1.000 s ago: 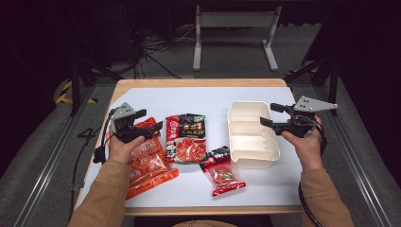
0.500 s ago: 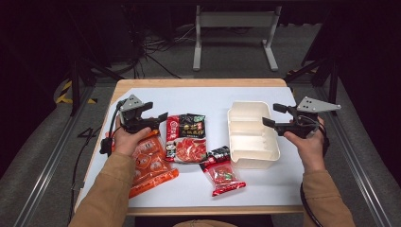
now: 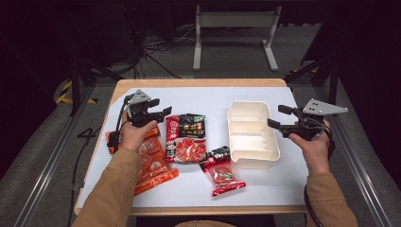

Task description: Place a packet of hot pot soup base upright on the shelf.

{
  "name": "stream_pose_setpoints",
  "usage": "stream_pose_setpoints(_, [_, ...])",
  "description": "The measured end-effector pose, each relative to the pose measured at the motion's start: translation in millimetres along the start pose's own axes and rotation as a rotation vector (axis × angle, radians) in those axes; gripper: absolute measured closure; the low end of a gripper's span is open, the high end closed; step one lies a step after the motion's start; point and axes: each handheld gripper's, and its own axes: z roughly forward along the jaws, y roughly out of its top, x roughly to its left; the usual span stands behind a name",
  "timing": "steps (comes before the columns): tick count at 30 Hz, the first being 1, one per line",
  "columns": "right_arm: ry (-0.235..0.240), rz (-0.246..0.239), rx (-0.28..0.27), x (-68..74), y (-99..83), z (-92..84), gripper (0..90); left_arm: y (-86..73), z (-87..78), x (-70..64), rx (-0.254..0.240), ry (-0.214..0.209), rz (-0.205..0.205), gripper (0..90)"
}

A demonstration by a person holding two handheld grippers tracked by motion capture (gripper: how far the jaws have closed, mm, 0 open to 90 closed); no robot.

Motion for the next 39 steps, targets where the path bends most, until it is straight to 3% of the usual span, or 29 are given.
stream_pose_setpoints(3, [-0.005,0.003,0.000,0.1,-1.3,-2.2,27.5,-1.1,7.1,2.4,0.018,-0.011,-0.009,44.5])
stream_pose_setpoints(17, [-0.005,0.004,0.007,1.0,-4.3,-6.0,27.1,-20.9,41.6,14.2,0.171,-0.036,-0.088,41.2])
stream_pose_setpoints(22, [-0.006,0.004,0.007,1.1,-4.6,-7.0,26.9,-26.0,48.2,16.3,0.208,-0.034,-0.124,41.6])
stream_pose_setpoints(33, [-0.009,0.005,0.014,0.5,-6.1,-6.5,26.8,-34.9,61.2,19.3,0.265,-0.041,-0.151,41.8])
stream_pose_setpoints(35, [-0.008,0.007,0.016,0.3,-6.6,-6.1,26.8,-37.6,63.3,22.0,0.289,-0.046,-0.188,42.0])
stream_pose_setpoints(39, [-0.010,0.008,0.021,0.1,-7.4,-5.6,26.8,-40.1,65.8,24.1,0.310,-0.046,-0.196,44.7])
